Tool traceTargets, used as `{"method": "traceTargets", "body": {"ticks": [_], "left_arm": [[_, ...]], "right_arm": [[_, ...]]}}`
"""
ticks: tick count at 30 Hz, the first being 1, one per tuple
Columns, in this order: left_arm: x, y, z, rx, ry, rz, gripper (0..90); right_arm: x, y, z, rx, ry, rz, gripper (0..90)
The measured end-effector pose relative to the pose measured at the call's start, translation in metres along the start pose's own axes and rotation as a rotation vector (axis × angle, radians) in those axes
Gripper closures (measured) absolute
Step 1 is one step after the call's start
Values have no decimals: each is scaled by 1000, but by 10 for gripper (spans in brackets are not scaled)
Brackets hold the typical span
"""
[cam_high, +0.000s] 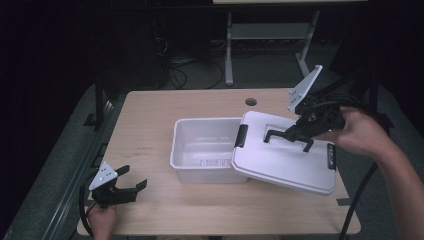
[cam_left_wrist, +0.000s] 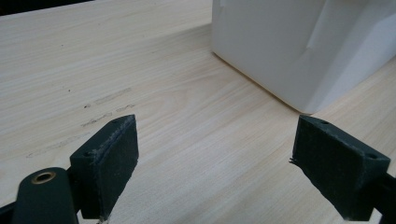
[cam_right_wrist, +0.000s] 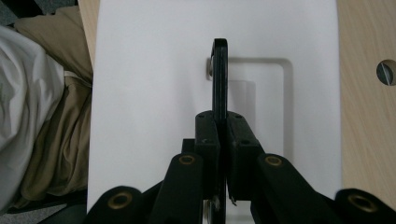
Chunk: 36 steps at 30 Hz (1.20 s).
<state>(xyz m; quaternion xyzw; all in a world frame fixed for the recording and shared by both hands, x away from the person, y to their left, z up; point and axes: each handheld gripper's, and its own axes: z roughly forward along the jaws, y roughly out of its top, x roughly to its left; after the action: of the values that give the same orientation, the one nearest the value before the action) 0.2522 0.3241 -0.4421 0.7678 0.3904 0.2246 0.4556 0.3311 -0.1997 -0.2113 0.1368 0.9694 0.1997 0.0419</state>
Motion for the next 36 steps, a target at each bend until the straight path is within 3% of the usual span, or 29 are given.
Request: {"method": "traceTargets", "body": {"ticks": [16, 36], "left_arm": [[1, 0, -1, -1, 0, -2, 136], [2, -1, -4, -13, 1, -4, 136]], "right_arm": [[0, 31, -4, 0, 3, -47, 846], [-1, 74, 7, -9, 28, -104, 846]]}}
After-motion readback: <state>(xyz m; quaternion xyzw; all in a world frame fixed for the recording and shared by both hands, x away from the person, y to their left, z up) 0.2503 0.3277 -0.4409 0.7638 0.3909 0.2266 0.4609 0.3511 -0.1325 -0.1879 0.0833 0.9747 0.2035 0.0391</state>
